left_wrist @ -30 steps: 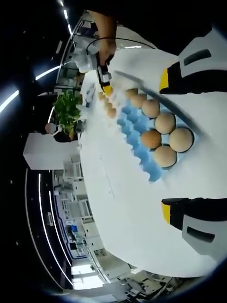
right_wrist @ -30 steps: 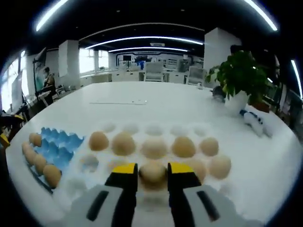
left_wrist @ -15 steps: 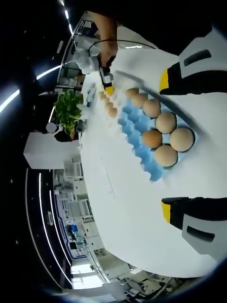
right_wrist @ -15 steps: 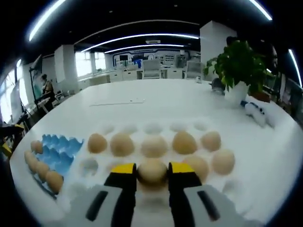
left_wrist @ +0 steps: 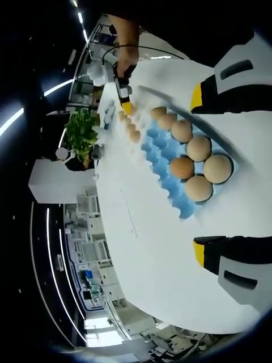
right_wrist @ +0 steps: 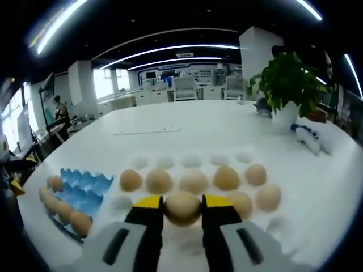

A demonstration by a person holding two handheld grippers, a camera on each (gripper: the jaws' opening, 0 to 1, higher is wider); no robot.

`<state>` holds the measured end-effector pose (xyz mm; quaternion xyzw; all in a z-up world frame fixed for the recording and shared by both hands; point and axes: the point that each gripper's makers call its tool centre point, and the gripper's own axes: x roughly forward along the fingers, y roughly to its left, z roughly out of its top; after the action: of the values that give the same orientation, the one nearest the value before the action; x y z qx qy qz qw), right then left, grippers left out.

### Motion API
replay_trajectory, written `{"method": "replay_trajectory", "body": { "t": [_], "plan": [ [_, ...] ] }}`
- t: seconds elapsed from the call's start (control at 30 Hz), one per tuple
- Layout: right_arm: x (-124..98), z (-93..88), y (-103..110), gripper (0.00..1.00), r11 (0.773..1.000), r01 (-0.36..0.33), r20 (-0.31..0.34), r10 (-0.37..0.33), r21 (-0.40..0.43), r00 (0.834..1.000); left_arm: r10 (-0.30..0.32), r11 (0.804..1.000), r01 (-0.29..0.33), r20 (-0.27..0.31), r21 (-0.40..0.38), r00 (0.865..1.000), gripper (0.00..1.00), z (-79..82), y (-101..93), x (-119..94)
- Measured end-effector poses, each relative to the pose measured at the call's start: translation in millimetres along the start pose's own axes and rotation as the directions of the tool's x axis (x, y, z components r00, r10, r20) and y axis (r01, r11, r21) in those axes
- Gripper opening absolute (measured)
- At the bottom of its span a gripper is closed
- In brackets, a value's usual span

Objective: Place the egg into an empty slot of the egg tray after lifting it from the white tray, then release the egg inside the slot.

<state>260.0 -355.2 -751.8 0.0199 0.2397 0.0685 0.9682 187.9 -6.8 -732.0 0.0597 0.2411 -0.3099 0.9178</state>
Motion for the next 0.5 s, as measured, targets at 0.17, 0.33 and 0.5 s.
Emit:
{"method": "replay_trajectory", "body": {
  "t": [0.17, 0.33, 0.5],
  "plan": [
    [1, 4.9, 19, 0.25, 0.999, -0.05, 0.008, 0.05, -0.011, 0.999, -0.004, 1.0, 0.004, 0.002, 0.001, 1.0, 0.88, 1.6, -1.0, 1],
    [6, 2.7, 46, 0.25, 0.992, -0.119, -0.016, 0.118, -0.038, 0.993, -0.004, 1.0, 0.004, 0.001, 0.001, 1.0, 0.88, 1.2, -1.4, 1],
    [9, 8.1, 76, 0.25, 0.973, -0.206, -0.019, 0.205, -0.107, 0.979, -0.003, 1.0, 0.003, -0.002, -0.002, 1.0, 0.87, -0.3, -1.1, 0]
  ]
}}
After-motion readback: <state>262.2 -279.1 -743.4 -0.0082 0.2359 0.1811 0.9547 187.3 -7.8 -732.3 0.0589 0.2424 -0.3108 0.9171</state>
